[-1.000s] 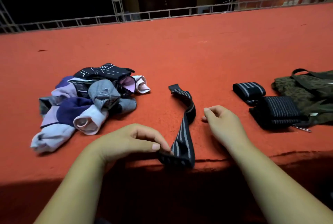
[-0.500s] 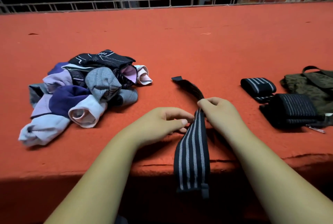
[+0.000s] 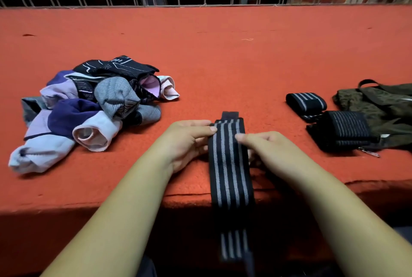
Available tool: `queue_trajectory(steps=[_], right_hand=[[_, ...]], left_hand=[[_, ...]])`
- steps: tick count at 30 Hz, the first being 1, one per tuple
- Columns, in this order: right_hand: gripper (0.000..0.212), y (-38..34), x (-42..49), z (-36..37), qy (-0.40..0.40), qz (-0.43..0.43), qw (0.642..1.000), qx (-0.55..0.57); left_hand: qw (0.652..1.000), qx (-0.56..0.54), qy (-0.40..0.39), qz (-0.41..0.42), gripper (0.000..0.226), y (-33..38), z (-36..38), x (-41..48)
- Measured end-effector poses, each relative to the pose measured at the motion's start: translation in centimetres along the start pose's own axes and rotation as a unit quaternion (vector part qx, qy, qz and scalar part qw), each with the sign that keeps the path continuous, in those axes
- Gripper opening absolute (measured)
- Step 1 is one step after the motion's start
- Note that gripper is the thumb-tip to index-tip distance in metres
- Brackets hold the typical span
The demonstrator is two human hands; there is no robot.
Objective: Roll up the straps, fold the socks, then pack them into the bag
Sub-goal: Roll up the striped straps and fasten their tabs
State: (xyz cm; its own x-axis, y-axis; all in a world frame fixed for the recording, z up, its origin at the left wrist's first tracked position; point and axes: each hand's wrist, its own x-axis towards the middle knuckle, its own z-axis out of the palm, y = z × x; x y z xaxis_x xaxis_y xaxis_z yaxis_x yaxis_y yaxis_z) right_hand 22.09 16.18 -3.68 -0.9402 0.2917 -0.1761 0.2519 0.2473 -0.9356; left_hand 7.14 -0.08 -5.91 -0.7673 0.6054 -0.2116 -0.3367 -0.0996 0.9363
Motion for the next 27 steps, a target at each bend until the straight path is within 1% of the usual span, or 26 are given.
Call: queue_trajectory(steps=[3,6,8,9,11,14,16,19,21,24,27], right_hand=[[0.043,0.2,0.5,0.0,0.042,-0.016,0.998,0.05],[0.031,0.6,1.1,0.0,0.065,-0.026,0.992,0.105],[0.019,0.7,1.2,0.0,0.059,-0.04,0.99,0.122],[0.018,0.7,1.3,0.0,0.042,-0.049,0.99,0.127],[0.021,0.8,1.4,0.1,-0.008,-0.057,0.988,0.143],[0.018,0.8,1.5,0.4,-0.064,-0.052,0.988,0.128],[0.016,0.9,1.7,0.7,-0.06,-0.046,0.99,0.118],[0.02,1.5,2.6,1.1,-0.022,-0.053,0.988,0.143],[0.019,1.7,3.1,1.1,0.01,-0.057,0.985,0.162],[0.014,1.9,3.5,1.3,0.015,-0.062,0.986,0.151],[0.015,2.1,3.8,1.2,0.012,-0.067,0.989,0.129]], left_hand=[[0.999,0.025,-0.041,0.003,0.048,0.2,0.4,-0.9],[0.995,0.071,-0.066,0.001,0.054,0.1,0.3,-1.8],[0.993,0.087,-0.085,-0.003,0.052,-0.1,0.0,-2.1],[0.991,0.094,-0.093,-0.004,0.051,-0.2,-0.1,-2.2],[0.994,0.085,-0.07,0.004,0.045,-0.4,-0.3,-2.1],[0.998,0.043,0.014,0.041,0.03,-0.6,-0.6,-1.6],[0.997,0.043,0.031,0.059,0.028,-0.6,-1.0,-1.3],[0.993,0.085,-0.017,0.077,0.037,-0.8,-1.1,-1.5],[0.99,0.109,-0.027,0.088,0.04,-1.1,-1.0,-1.4],[0.988,0.113,0.004,0.104,0.035,-1.5,-1.0,-1.3],[0.99,0.101,0.001,0.096,0.028,-1.6,-1.2,-1.1]])
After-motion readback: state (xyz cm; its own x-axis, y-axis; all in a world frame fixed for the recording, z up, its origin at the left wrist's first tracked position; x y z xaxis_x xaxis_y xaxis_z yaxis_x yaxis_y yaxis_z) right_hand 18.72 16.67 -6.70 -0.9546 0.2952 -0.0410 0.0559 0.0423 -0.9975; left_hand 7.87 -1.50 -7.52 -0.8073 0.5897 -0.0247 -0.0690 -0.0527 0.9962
